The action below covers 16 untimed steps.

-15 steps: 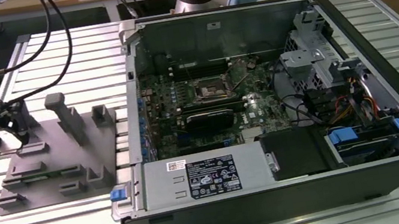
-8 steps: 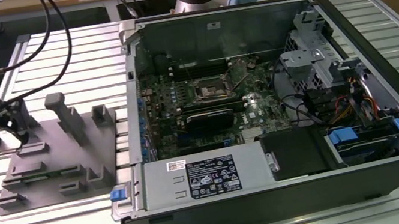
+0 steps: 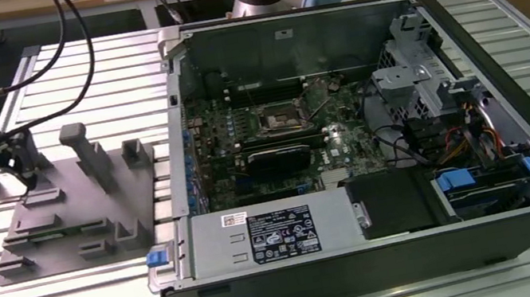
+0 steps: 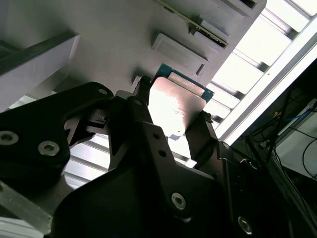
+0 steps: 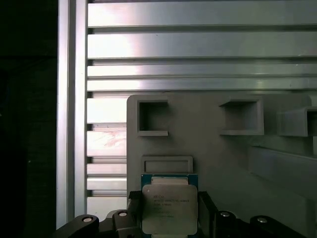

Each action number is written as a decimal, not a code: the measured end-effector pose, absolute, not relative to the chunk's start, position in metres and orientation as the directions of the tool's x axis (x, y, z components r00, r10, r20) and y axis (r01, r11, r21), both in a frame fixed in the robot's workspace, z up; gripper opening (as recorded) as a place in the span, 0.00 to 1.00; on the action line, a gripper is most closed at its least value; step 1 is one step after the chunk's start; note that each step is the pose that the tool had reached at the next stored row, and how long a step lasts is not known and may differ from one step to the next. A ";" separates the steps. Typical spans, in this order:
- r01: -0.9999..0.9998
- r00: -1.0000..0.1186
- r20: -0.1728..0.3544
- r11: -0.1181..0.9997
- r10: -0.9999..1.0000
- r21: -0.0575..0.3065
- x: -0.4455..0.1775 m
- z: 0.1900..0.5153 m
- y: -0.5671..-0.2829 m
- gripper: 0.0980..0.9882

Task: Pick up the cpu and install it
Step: 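Pick up the cpu and move it towards the insertion slot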

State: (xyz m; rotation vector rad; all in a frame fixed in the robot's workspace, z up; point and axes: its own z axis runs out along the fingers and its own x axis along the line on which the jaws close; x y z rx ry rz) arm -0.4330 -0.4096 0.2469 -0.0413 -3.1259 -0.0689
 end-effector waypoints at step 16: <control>0.027 -1.000 0.015 0.999 0.026 0.044 -0.433 0.263 -0.410 0.50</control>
